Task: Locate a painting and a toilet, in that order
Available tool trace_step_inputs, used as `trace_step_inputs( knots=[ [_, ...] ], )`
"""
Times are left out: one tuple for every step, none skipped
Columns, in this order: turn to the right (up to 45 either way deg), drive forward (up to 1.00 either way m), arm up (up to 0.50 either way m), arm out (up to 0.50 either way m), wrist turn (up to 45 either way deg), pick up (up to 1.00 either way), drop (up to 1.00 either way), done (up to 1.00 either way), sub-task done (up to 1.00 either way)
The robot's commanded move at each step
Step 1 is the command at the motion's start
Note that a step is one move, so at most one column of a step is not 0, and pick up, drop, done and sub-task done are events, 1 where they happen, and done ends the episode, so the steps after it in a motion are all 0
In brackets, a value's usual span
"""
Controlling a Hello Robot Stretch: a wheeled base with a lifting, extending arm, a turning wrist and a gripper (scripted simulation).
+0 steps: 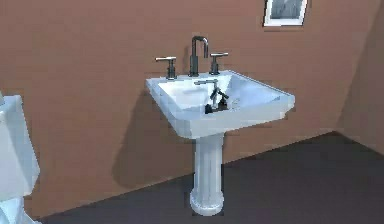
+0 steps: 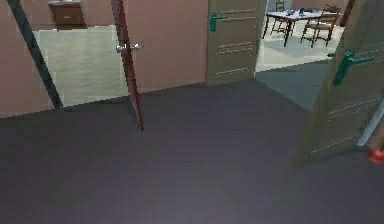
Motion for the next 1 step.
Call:
trace_step_inputs(
  knots=[
    [-45.0,0.00,0.00,0.00,0.0,0.00,0.00,0.00,0.00]
  ],
)
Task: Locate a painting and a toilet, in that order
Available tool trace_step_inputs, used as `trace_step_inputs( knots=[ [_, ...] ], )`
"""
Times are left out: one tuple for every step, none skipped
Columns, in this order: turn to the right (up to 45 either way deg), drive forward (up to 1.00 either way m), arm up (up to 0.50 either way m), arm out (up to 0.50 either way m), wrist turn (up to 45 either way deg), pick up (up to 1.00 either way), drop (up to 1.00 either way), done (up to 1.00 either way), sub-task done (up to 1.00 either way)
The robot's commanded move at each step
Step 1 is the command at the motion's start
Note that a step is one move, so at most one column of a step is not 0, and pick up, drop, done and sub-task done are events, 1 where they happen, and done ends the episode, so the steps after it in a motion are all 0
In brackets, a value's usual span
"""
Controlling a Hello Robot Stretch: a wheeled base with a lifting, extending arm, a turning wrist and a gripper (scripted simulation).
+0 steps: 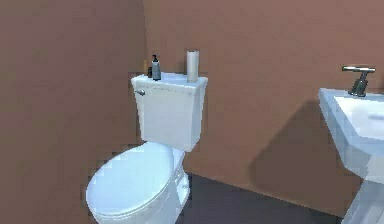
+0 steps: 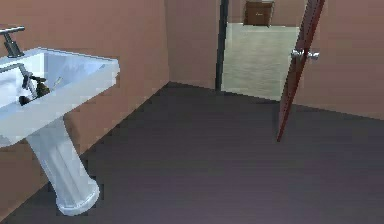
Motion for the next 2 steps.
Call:
trace_step_inputs(
  knots=[
    [-12.0,0.00,0.00,0.00,0.0,0.00,0.00,0.00,0.00],
    [0.0,0.00,0.00,0.00,0.0,0.00,0.00,1.00,0.00]
  ],
)
